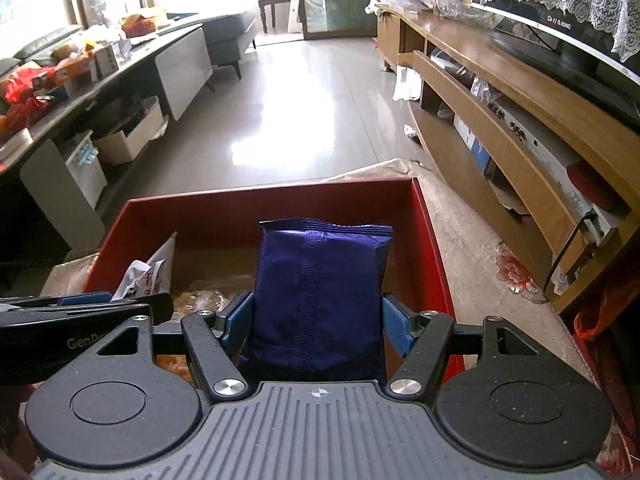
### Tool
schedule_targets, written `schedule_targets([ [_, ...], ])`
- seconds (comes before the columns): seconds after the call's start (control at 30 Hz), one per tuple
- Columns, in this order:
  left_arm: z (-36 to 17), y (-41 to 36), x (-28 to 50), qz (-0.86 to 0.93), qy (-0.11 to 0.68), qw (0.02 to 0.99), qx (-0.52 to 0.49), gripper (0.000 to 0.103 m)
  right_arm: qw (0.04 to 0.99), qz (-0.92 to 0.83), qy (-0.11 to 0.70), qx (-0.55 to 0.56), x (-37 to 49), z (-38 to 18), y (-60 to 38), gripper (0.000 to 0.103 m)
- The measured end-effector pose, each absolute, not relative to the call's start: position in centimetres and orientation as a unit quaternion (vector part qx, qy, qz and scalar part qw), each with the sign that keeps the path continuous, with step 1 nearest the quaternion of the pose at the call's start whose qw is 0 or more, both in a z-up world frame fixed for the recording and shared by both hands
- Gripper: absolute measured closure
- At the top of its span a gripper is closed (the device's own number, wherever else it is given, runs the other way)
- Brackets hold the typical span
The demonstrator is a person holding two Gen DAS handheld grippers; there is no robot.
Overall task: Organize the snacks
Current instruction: 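Lower both pouches into the red box and open both tools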
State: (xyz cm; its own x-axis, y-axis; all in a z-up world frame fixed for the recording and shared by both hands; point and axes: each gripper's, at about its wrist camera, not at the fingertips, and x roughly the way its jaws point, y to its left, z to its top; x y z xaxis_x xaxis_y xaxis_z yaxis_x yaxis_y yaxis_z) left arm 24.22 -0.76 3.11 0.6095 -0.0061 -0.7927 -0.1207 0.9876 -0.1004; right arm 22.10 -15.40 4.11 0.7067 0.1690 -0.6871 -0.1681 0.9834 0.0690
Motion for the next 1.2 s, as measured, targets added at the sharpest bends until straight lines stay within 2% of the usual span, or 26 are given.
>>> schedule_targets([
  [0.3, 2.7, -0.7, 24.3, 0.032, 0.447, 0.891, -0.068, 0.046, 0.923, 0.091, 0.375, -0.008, 22.5, 3.7, -15.5, 0.026],
  [0.53, 3.0, -0.3, 24.1, 0.036, 0.443, 0.893, -0.069, 0.038, 0.924, 0.084, 0.372, -0.013, 22.6, 3.6, -15.6, 0.022],
  [1.2, 3.7, -0.4, 23.3, 0.036, 0.435, 0.897, -0.067, 0.036, 0.927, 0.058, 0.371, -0.021, 22.6, 3.7, -16.4, 0.02],
])
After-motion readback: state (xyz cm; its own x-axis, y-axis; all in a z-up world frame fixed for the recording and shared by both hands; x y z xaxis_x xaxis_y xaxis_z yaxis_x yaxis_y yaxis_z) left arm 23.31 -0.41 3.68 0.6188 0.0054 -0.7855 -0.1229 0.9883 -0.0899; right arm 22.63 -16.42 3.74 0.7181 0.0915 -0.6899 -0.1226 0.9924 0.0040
